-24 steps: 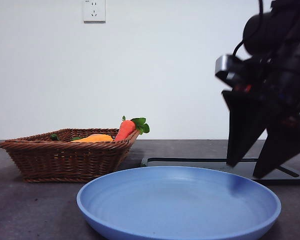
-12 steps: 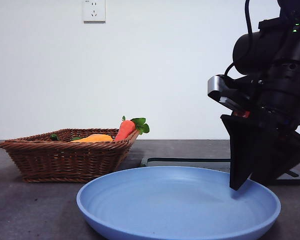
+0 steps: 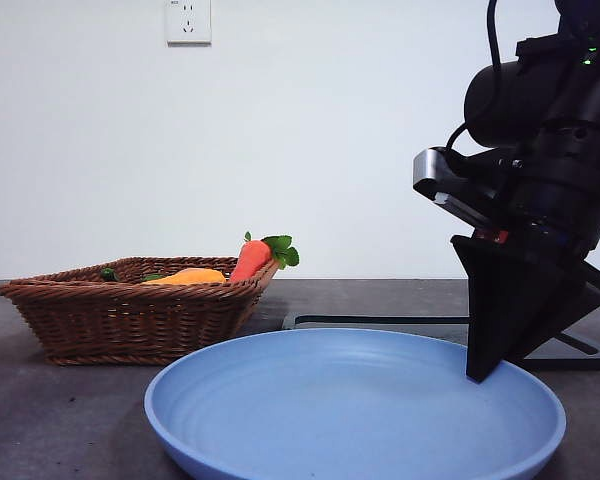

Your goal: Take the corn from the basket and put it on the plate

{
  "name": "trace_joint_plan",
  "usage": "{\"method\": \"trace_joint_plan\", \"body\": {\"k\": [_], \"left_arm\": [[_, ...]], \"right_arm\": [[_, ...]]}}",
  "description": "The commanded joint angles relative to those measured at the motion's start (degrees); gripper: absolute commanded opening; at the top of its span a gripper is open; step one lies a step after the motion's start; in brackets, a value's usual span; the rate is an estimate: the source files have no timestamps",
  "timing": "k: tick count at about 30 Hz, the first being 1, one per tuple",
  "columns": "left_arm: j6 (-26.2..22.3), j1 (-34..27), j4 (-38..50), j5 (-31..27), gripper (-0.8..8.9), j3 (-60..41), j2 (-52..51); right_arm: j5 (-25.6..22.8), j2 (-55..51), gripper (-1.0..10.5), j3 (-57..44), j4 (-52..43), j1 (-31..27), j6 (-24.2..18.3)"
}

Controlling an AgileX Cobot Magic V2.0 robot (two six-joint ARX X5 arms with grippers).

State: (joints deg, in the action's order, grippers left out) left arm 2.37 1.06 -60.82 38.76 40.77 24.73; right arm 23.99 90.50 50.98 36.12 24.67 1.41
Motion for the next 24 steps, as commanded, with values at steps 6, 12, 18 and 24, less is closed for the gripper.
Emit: {"method": "trace_joint_plan", "body": {"k": [6, 12, 18, 24], "left_arm": [[0.15, 0.11, 2.38, 0.20, 4.29, 3.21, 1.86], [0.07, 0.11, 4.44, 0.11, 4.29, 6.47, 7.32], [0.07, 0.94, 9.81, -0.76, 4.29, 9.46, 15.21], [-0.02, 6.10, 14.86, -6.36, 4.29, 14.23, 25.16]], "right_arm": [[0.00, -2.49, 0.0, 1.29, 3.28, -0.57, 0.04], [-0.02, -10.47, 0.0, 1.99, 7.34, -1.05, 0.04], [-0.02, -20.13, 0.0, 2.01, 10.40, -1.29, 0.87], [-0.07, -27.82, 0.0, 2.01, 13.35, -3.19, 1.42]]}}
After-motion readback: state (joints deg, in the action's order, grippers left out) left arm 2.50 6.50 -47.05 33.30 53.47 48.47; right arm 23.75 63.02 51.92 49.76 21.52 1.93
